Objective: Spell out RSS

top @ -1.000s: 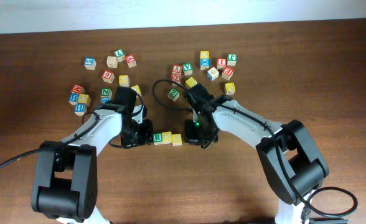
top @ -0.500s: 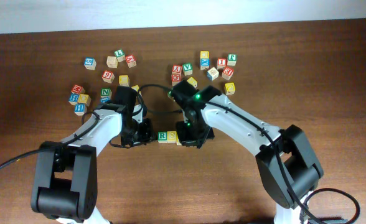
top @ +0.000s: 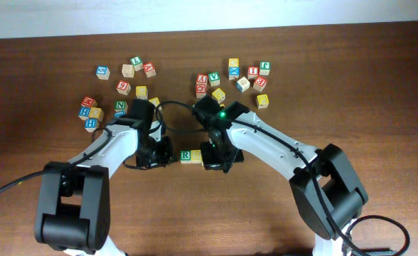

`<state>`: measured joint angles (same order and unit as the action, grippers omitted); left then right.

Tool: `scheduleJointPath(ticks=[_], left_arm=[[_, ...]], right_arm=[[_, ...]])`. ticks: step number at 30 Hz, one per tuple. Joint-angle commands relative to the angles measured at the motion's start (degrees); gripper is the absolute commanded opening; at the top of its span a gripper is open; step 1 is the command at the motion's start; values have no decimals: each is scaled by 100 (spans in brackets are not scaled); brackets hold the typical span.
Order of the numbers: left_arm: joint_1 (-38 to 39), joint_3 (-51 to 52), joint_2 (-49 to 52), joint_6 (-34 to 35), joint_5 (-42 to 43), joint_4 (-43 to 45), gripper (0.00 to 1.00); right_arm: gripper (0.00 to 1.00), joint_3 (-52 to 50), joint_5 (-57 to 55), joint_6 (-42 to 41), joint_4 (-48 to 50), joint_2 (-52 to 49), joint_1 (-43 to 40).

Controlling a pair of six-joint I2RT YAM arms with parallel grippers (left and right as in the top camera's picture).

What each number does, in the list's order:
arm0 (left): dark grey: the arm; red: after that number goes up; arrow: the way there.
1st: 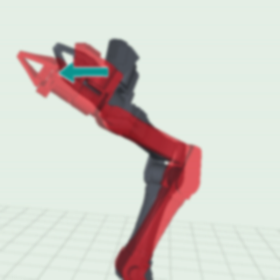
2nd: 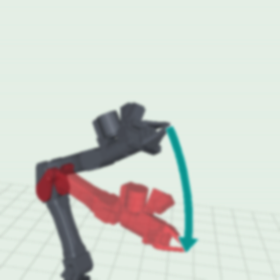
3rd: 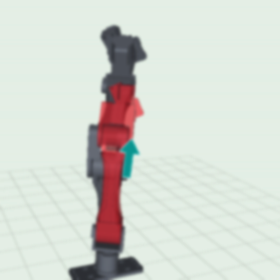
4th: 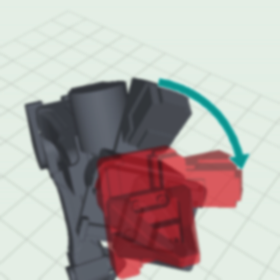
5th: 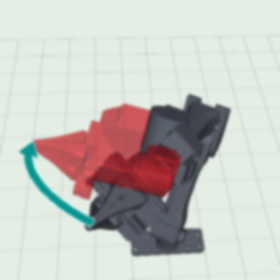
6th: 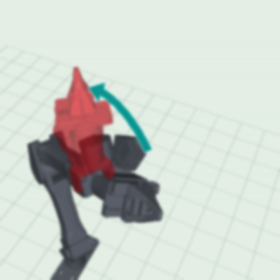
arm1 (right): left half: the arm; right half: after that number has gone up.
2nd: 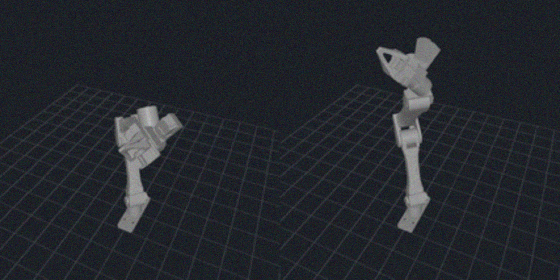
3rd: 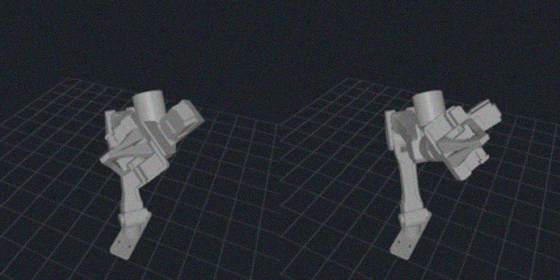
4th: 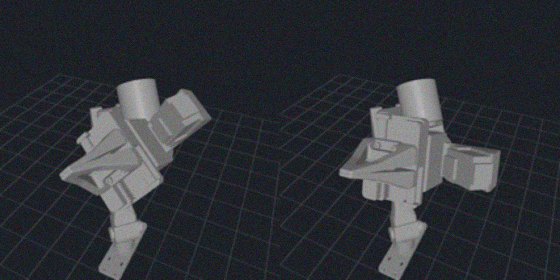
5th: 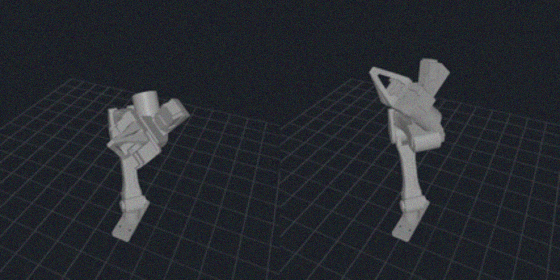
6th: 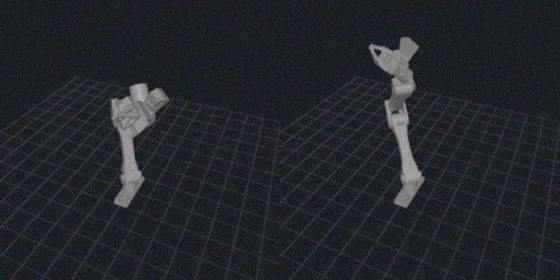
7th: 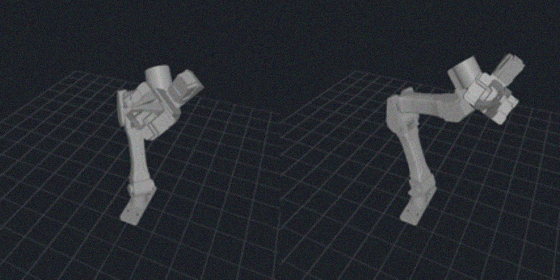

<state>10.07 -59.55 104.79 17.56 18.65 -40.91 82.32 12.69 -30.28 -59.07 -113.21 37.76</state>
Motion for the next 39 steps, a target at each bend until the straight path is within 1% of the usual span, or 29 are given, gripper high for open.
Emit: scheduleJointPath(ticks=[1,4,5,6,8,10,14,18,25,39], left_arm=[[-380,57,127,-9,-236,-103,38],[-610,57,127,-15,-238,-184,54],[-647,57,127,-15,-238,-188,59],[-691,57,127,-11,-238,-190,66],[-737,57,127,-11,-243,-184,77],[-817,57,127,-7,-240,-181,99],[-1001,57,127,146,-238,-201,99],[-1106,57,127,168,-238,-203,99],[-1104,57,127,168,-240,-223,99],[-1104,59,127,166,-245,-227,99]], right_arm=[[4,-264,131,-70,146,-76,11],[4,-332,494,-72,450,-76,11],[4,-332,479,-160,525,-76,11],[4,-332,470,-177,603,-76,11],[4,-343,466,-203,654,-76,11],[4,-417,463,-286,723,-76,11],[4,-660,470,-459,927,-76,11],[4,-691,470,-457,966,-76,11],[4,-713,461,-455,1248,-96,11],[4,-713,162,-404,1408,-162,11]])
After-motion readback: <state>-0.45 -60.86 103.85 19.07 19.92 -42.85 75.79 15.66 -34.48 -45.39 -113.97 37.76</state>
